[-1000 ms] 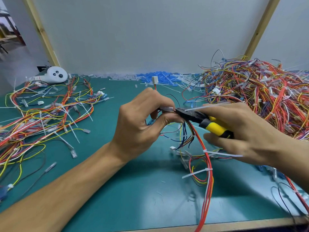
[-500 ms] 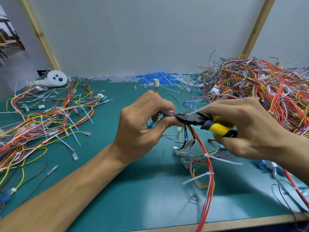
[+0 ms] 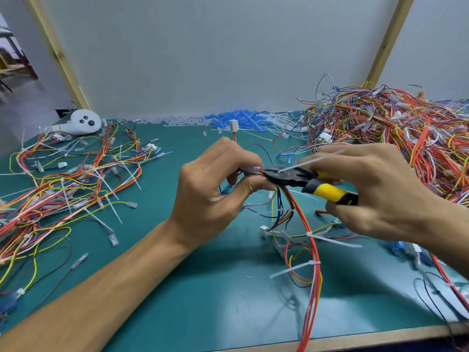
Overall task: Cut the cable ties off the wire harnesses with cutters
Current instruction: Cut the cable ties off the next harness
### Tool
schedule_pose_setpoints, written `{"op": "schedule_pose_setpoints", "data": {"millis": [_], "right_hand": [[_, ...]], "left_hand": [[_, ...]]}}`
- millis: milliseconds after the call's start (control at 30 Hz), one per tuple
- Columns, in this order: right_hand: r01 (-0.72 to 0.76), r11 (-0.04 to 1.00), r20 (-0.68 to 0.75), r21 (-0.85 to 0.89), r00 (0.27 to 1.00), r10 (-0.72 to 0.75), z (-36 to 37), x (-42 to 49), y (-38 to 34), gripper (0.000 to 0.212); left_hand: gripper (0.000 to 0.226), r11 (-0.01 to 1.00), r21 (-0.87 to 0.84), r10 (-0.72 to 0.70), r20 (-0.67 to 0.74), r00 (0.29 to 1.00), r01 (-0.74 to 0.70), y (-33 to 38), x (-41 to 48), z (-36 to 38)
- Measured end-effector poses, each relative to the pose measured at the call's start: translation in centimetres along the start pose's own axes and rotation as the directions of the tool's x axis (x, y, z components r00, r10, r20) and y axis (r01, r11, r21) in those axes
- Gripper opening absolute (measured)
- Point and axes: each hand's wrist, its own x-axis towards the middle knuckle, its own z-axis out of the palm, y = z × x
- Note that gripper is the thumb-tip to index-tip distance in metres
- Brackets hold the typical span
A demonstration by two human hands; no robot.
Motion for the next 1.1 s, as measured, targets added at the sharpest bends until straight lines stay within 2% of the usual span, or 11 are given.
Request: {"op": "schedule_pose_setpoints", "data": {"millis": [33,133,167,267,400,533,633,767,900,1033,1100], "right_hand": [[-0.005,1.000,-0.011,-0.016,1.000,0.005,0.1,0.0,-0.1,0.049],[-0.055,0.998,0.042,0.017,0.998,0.054,0.1,-0.3,-0.1,0.013],[-0.062,0.998,0.038,0.013,0.997,0.062,0.1,-0.3,-0.1,0.011],[-0.048,0.998,-0.009,-0.036,0.999,0.048,-0.2,0.1,-0.2,0.031],[-0.098,0.994,0.029,0.040,0.995,0.097,-0.1,0.0,-0.6,0.011],[-0.107,0.994,0.046,-0.004,0.993,0.107,0.0,0.2,-0.3,0.027],[-0.173,0.984,0.013,0.038,0.985,0.173,0.2,0.0,-0.2,0.017],[-0.180,0.982,-0.084,0.048,0.979,0.184,0.5,-0.1,-0.5,0.022],[-0.276,0.928,-0.049,0.249,0.954,0.297,-0.1,0.0,-0.4,0.015],[-0.192,0.980,-0.074,0.054,0.978,0.196,0.5,-0.2,-0.2,0.022],[-0.196,0.980,-0.043,0.038,0.979,0.197,0.7,-0.2,0.1,0.030]], "left_hand": [[0.019,1.000,0.003,-0.003,0.002,1.000,0.003,0.0,0.0,0.0],[0.022,1.000,-0.016,0.008,0.015,1.000,-0.008,0.2,-0.1,0.1],[0.024,1.000,-0.016,0.014,0.014,1.000,-0.014,0.2,-0.1,0.2],[0.024,1.000,-0.004,0.001,-0.007,1.000,-0.001,-0.1,0.1,0.0],[0.022,1.000,-0.029,0.001,0.002,1.000,-0.001,-0.1,0.1,0.0],[0.023,1.000,-0.015,-0.002,-0.008,1.000,0.002,-0.3,0.2,0.0],[0.021,0.999,-0.026,-0.018,-0.003,1.000,0.018,-0.4,0.3,0.0],[0.021,1.000,-0.021,-0.022,-0.009,1.000,0.022,-0.5,0.2,0.1],[0.020,0.999,-0.025,-0.042,-0.014,0.999,0.041,-0.8,0.3,0.1],[0.026,0.975,-0.092,-0.215,-0.132,0.968,0.205,-1.8,0.4,0.1],[0.024,0.938,-0.170,-0.331,-0.176,0.927,0.302,-2.4,0.7,-0.1]]}}
